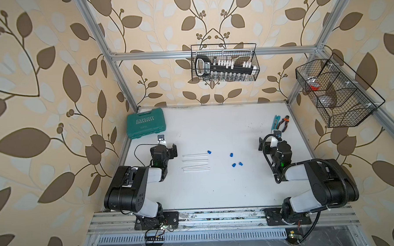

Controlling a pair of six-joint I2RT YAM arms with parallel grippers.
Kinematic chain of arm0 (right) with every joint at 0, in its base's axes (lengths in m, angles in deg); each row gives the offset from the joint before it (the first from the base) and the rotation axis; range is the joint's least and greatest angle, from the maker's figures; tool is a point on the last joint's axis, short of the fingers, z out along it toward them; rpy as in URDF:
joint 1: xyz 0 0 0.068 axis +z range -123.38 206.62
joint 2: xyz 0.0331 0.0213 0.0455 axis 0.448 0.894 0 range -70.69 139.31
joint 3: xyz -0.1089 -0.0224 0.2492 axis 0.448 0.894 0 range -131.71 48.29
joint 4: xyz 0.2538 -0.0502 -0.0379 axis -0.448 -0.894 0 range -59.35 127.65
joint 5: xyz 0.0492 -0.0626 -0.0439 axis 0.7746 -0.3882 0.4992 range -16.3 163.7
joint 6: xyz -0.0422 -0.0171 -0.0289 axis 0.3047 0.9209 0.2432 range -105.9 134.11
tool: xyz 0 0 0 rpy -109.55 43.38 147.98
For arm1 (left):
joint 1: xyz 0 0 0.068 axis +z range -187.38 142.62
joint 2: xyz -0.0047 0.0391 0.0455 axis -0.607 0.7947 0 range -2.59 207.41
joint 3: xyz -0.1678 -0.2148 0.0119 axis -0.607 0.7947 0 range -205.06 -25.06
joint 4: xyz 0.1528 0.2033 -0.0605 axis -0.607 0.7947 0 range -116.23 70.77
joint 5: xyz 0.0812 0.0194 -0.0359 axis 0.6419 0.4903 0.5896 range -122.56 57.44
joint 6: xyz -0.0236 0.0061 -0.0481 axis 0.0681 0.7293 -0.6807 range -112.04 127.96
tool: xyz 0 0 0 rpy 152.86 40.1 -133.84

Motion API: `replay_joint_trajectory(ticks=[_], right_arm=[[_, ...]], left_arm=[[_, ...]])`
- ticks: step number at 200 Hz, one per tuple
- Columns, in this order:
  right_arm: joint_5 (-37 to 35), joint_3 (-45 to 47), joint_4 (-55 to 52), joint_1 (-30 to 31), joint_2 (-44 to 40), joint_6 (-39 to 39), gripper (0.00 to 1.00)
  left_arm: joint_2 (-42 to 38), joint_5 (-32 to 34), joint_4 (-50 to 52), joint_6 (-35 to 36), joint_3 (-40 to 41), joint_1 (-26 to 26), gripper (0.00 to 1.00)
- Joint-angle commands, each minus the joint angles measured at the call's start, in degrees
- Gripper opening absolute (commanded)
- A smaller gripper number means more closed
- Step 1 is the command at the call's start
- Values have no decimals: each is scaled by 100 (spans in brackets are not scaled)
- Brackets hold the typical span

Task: Insert stoppers into test tubes
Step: Pick up the test tube at the center of the board.

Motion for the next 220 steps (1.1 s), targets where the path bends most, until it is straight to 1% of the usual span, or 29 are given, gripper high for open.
replay_joint_trajectory(ticks=[1,196,206,220], right_arm=[[-25,-58,38,-21,3,-58,100],[-14,-34,61,-23,-25,-59,100],[-51,-25,89,-28,-48,-65,100],[-194,-101,-197,-29,-275,-100,100]], left_arm=[[-7,64,-15,-43,-106,45,99],[-4,64,-7,-53,-113,37,99],[16,15,56,-59,-153,72,99],[-36,-48,50,-78,-135,106,99]])
